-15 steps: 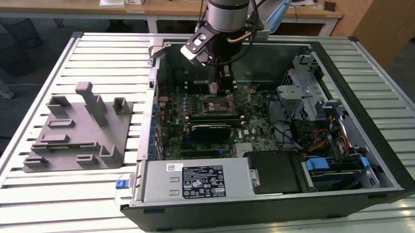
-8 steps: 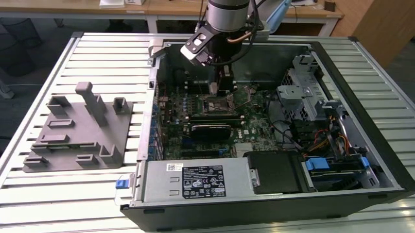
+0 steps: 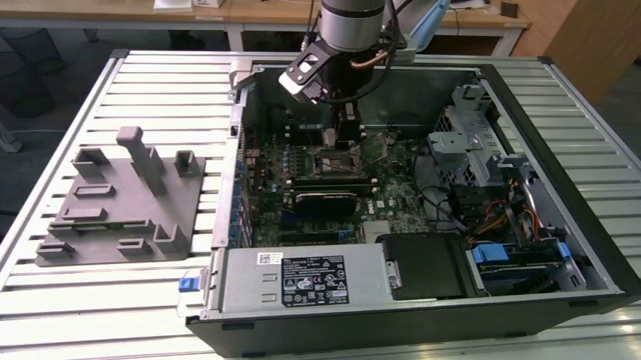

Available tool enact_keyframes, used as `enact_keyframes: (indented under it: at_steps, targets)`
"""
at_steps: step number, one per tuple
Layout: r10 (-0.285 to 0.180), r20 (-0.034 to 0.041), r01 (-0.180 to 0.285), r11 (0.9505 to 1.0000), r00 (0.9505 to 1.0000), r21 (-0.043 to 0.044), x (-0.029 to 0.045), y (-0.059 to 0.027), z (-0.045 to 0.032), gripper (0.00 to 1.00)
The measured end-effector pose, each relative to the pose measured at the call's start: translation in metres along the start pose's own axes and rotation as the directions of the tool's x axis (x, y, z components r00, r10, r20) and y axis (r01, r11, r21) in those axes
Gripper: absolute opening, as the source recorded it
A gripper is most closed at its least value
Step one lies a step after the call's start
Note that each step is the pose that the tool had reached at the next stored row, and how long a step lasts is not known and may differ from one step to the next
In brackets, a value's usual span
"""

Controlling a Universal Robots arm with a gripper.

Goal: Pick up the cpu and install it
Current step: 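Place the cpu into insertion slot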

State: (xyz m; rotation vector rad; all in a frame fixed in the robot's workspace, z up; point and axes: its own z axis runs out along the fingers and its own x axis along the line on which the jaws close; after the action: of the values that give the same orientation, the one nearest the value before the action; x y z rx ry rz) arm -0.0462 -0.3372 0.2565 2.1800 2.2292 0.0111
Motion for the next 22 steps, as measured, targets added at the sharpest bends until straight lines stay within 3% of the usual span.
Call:
enact_keyframes:
  at_steps: [9, 22]
  targets:
    - [0.000, 0.0037, 0.000, 1.0000, 1.0000, -0.0001, 0.0001, -0.0001, 0.0036, 0.53]
    - [0.000, 0.0039, 0.000, 1.0000, 1.0000, 0.0000, 0.0005, -0.0003, 0.0165, 0.53]
